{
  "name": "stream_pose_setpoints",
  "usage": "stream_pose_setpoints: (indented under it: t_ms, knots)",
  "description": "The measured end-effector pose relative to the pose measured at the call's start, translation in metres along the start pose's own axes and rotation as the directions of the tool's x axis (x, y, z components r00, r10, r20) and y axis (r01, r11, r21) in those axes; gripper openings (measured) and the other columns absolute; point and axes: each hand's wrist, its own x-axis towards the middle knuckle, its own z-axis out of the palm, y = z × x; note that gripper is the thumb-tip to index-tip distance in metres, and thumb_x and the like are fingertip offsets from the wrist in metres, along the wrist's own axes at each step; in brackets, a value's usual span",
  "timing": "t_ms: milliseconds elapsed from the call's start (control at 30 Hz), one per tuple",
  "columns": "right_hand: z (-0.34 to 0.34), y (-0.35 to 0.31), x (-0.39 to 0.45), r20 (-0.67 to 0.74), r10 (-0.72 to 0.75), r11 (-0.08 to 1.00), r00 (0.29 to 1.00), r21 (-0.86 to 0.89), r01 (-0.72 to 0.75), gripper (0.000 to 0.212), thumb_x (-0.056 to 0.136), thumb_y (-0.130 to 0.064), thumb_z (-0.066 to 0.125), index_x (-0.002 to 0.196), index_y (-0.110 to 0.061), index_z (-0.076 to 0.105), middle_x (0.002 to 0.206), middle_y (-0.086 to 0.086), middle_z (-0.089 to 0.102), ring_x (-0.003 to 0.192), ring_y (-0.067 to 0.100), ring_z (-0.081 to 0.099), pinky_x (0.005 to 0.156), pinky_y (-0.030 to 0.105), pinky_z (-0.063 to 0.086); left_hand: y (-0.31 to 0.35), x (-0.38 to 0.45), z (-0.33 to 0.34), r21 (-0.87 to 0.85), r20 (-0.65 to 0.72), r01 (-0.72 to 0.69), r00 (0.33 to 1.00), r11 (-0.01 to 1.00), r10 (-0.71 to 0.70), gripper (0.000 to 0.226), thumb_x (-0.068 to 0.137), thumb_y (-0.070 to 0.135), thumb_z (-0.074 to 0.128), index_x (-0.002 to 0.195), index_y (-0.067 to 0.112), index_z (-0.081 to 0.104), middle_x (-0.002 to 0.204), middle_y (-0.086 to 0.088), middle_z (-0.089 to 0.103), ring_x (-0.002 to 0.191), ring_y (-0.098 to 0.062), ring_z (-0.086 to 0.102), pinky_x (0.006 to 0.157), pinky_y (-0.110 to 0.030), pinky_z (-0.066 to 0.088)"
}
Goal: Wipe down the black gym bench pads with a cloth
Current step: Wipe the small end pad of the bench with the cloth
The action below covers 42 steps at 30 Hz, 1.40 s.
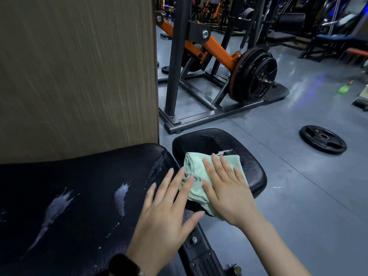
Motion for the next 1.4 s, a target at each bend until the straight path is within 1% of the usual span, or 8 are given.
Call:
stream_pose_setpoints:
  t_ms: [133,367,500,700,967,1100,1233,1400]
  knots:
    - [-0.002,0.000,0.003,0.008,-0.004,1.000,1.000,-0.010,0.004,0.100,0.060,-0.068,-0.039,0.150,-0.034,-0.010,0.158,-0.009,-0.016,0.140,0.006,-0.025,0.109,0.028,-0.015,-0.010,0.004,0.010,0.140,0.112,0.059,0.991,0.988,-0.075,0.075,0.087,0.074,0.021,0.146,0.027,0.027,0.152,-0.001,0.028,0.140,-0.021,0.024,0.107,-0.051,0.024]
    - [-0.006,0.000,0.039,0.069,0.009,1.000,0.998,0.026,-0.011,0.075,0.084,-0.062,-0.006,0.151,-0.031,-0.005,0.159,-0.006,-0.014,0.144,0.012,-0.018,0.115,0.036,-0.009,-0.015,0.003,0.019,0.152,0.136,0.111,0.982,0.982,-0.132,0.077,0.086,0.075,0.022,0.141,0.024,0.037,0.149,-0.002,0.035,0.138,-0.020,0.030,0.109,-0.052,0.024]
    - [-0.003,-0.001,0.069,0.075,0.032,0.998,0.997,0.048,-0.036,0.058,0.100,-0.047,0.014,0.152,-0.028,-0.001,0.160,-0.002,-0.010,0.145,0.014,-0.015,0.116,0.040,-0.007,-0.015,0.002,0.022,0.145,0.128,0.105,0.984,0.984,-0.124,0.074,0.086,0.074,0.022,0.142,0.027,0.037,0.151,-0.003,0.032,0.140,-0.020,0.026,0.110,-0.050,0.016]
    - [-0.004,-0.007,0.097,0.099,0.049,0.996,0.994,0.076,-0.057,0.058,0.100,-0.047,0.014,0.152,-0.026,0.000,0.160,-0.001,-0.010,0.145,0.016,-0.015,0.116,0.041,-0.007,-0.016,0.004,0.024,0.167,0.141,0.111,0.981,0.980,-0.135,0.073,0.087,0.073,0.018,0.140,0.027,0.041,0.148,-0.004,0.036,0.138,-0.022,0.030,0.103,-0.050,0.016]
    - [-0.005,-0.004,0.057,0.087,-0.003,0.999,0.996,0.054,-0.001,0.058,0.100,-0.049,0.014,0.152,-0.028,0.000,0.160,-0.003,-0.012,0.145,0.014,-0.017,0.116,0.039,-0.007,-0.015,0.005,0.022,0.197,0.155,0.127,0.975,0.972,-0.159,0.073,0.086,0.073,0.018,0.135,0.027,0.047,0.145,-0.005,0.041,0.136,-0.022,0.034,0.101,-0.049,0.018]
    - [-0.004,0.004,0.022,0.061,-0.015,0.999,0.998,0.034,0.013,0.082,0.076,-0.064,-0.014,0.151,-0.032,-0.003,0.159,-0.009,-0.014,0.144,0.009,-0.018,0.115,0.035,-0.008,-0.014,0.005,0.020,0.200,0.172,0.134,0.970,0.971,-0.170,0.074,0.086,0.073,0.018,0.129,0.025,0.053,0.143,-0.006,0.044,0.132,-0.023,0.040,0.100,-0.049,0.020]
    - [-0.008,0.019,-0.013,0.061,-0.016,1.000,0.998,0.014,0.015,0.106,0.056,-0.074,-0.039,0.150,-0.036,-0.008,0.154,-0.016,-0.020,0.141,0.004,-0.023,0.113,0.029,-0.013,-0.014,0.004,0.021,0.190,0.174,0.137,0.970,0.972,-0.170,0.074,0.086,0.074,0.019,0.135,0.027,0.046,0.143,-0.006,0.044,0.134,-0.023,0.037,0.100,-0.050,0.019]
    - [-0.013,0.033,-0.011,0.077,0.011,1.000,0.997,0.004,-0.011,0.100,0.060,-0.077,-0.031,0.149,-0.038,-0.009,0.153,-0.019,-0.021,0.140,0.002,-0.023,0.112,0.028,-0.013,-0.015,0.004,0.023,0.172,0.153,0.141,0.974,0.975,-0.168,0.074,0.086,0.074,0.019,0.135,0.027,0.048,0.144,-0.005,0.043,0.135,-0.019,0.028,0.103,-0.049,0.017]
